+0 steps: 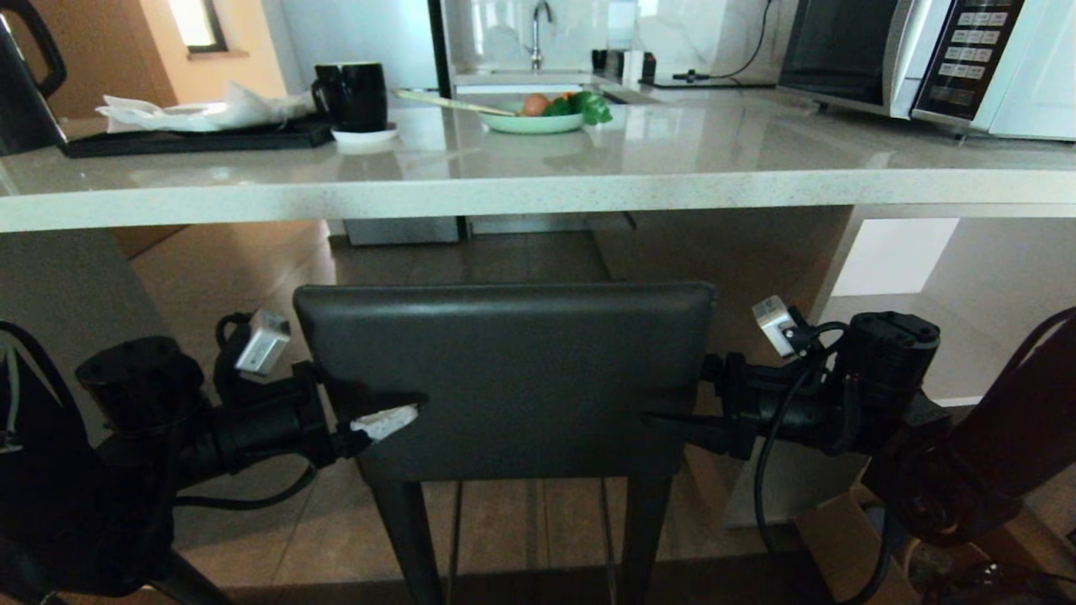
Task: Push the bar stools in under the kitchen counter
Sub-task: Pull the gray chair out from under the dining table
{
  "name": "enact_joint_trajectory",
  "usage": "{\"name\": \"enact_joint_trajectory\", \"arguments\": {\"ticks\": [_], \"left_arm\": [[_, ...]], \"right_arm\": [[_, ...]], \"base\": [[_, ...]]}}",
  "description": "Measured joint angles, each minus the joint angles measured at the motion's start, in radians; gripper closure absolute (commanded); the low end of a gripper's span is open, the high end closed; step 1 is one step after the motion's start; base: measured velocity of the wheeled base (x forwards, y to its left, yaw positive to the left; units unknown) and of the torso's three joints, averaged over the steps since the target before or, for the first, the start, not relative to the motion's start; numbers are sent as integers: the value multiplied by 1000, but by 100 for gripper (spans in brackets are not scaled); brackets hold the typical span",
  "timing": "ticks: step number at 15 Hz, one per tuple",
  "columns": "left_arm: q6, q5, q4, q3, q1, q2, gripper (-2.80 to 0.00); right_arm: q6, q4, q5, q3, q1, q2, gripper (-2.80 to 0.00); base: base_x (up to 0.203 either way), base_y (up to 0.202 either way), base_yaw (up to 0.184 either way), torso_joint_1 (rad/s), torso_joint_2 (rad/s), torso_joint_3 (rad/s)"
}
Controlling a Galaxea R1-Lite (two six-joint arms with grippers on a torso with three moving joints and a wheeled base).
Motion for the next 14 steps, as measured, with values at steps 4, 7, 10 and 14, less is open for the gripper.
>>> {"name": "enact_joint_trajectory", "arguments": {"ticks": [4, 7, 10, 14], "left_arm": [[50, 0, -2, 16, -4, -1, -280], [51, 0, -1, 20, -5, -4, -280], [50, -1, 1, 21, -6, -12, -280], [52, 0, 0, 22, -7, -17, -280]], "right_arm": [[0, 0, 2, 7, 0, -13, -280], [0, -1, 2, 10, 0, -21, -280], [0, -2, 2, 13, 0, -26, -280], [0, -3, 2, 22, 0, -29, -280]], "base": [[-192, 0, -2, -1, 3, 1], [-193, 0, -2, 2, 0, 2], [-192, 0, -1, 2, 1, 1], [-192, 0, -1, 0, 1, 3]]}}
